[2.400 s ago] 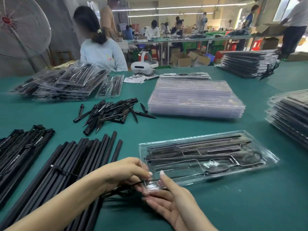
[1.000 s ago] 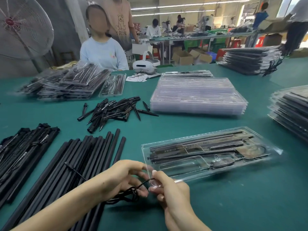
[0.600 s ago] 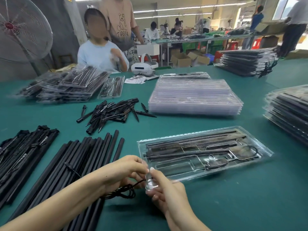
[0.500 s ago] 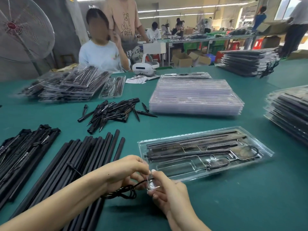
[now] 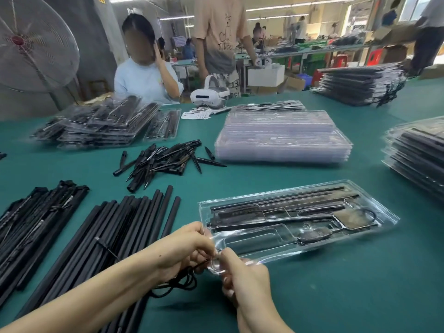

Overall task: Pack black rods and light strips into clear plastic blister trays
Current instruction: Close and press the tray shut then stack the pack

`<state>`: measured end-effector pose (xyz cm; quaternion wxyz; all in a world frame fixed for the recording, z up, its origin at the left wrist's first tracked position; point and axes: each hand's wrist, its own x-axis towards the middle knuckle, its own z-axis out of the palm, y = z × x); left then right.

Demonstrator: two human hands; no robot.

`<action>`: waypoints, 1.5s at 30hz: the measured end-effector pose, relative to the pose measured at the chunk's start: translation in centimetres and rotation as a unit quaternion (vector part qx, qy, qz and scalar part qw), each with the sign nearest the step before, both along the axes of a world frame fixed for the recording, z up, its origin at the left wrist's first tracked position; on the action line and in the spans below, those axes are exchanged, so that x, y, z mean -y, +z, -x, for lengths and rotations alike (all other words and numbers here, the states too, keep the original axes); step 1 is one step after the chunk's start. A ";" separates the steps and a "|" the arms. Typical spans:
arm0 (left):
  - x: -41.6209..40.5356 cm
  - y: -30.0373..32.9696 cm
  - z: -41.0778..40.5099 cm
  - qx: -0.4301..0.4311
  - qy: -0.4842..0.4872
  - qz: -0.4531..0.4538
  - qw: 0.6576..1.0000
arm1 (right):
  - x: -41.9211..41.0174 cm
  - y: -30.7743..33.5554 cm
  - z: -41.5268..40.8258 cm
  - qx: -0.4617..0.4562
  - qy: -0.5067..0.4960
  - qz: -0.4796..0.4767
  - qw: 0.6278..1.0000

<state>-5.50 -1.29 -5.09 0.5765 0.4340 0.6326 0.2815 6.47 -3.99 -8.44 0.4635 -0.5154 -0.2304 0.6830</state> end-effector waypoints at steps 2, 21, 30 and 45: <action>-0.1 -0.2 -0.4 -0.007 0.007 -0.006 1.000 | 0.1 -0.1 0.1 -0.013 -0.013 -0.004 1.000; -0.1 0.0 -0.4 -0.031 -0.001 -0.011 0.999 | 0.0 -0.4 0.4 0.009 -0.051 -0.001 0.999; 0.2 -0.6 -1.0 -0.044 0.020 -0.016 0.999 | 0.3 -0.7 1.6 0.030 -0.135 0.002 0.990; 0.6 -0.2 -0.2 0.054 0.003 0.033 0.998 | 0.5 -0.4 -3.6 -0.095 0.007 0.017 0.995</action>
